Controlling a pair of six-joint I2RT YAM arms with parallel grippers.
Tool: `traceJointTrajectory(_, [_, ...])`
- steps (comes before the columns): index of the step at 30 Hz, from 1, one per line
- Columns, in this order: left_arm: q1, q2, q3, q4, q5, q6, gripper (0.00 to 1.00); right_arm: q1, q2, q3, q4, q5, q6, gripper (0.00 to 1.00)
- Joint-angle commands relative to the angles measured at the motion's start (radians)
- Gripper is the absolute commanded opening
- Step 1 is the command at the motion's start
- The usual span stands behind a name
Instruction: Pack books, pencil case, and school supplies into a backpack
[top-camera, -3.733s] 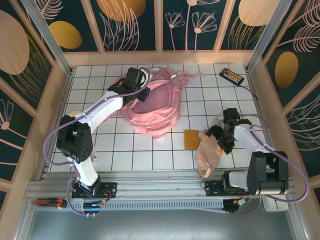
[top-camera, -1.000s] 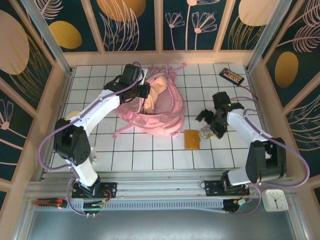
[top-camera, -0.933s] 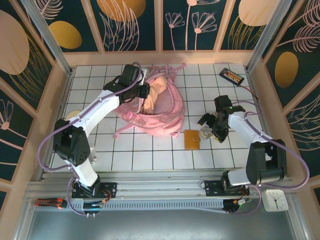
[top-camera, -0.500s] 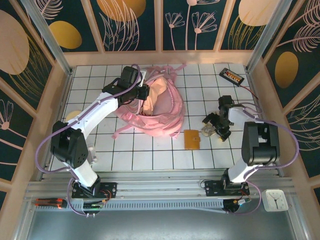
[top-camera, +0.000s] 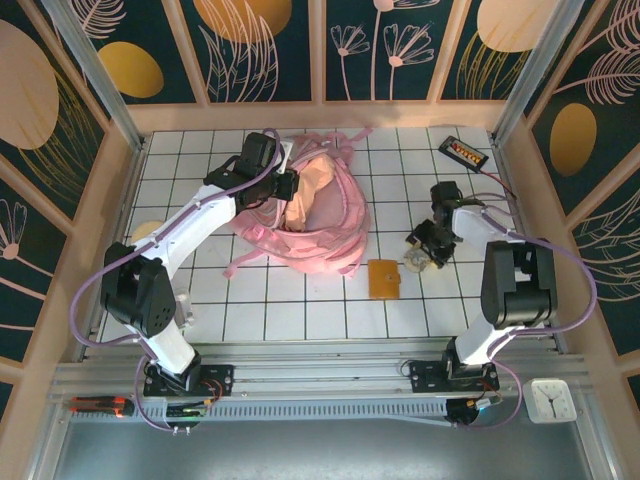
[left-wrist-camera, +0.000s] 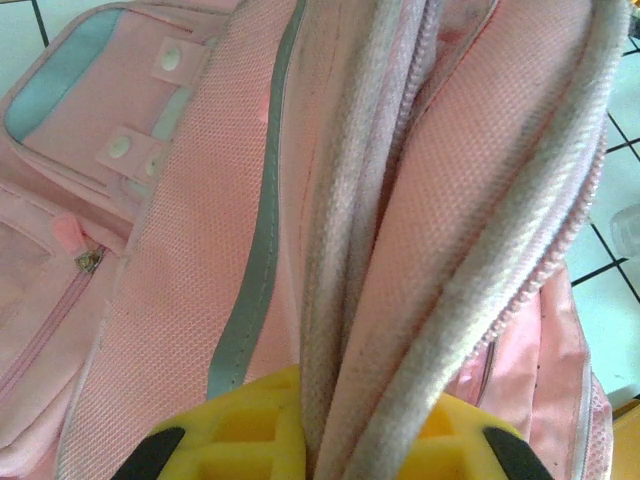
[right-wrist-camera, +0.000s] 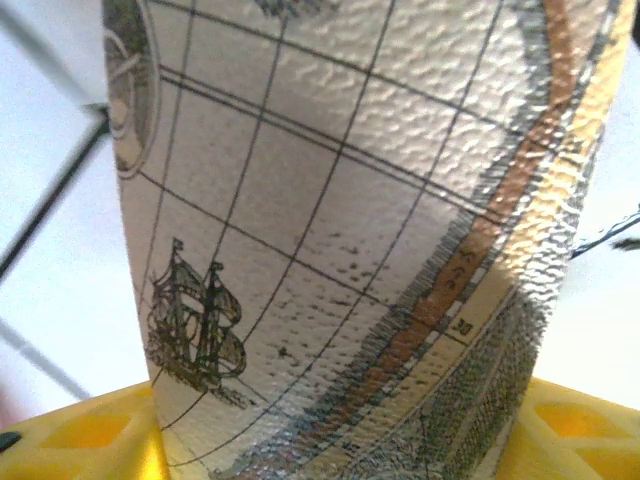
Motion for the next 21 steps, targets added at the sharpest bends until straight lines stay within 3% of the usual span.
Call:
traceJointTrajectory(1, [-0.001,-0.038,0.048,0.057,0.066,0.024,0.0,0.116,-0.076,0.162,-0.043,-0.007,-0.001,0.64])
traceJointTrajectory(7, [-0.001,-0.035,0.064,0.051,0.074,0.034,0.0,0.296,0.146,0.469,0.093,-0.298,-0.008,0.63])
traceJointTrajectory(14, [-0.001,-0.027,0.094,0.071,0.115,0.024,0.0,0.405,0.517,0.826,0.185,-0.459,0.064,0.62])
traceJointTrajectory(21, [-0.002,-0.051,0.094,0.169,0.19,-0.026,0.0,0.413,0.677,0.777,0.451,-0.516,0.296,0.6])
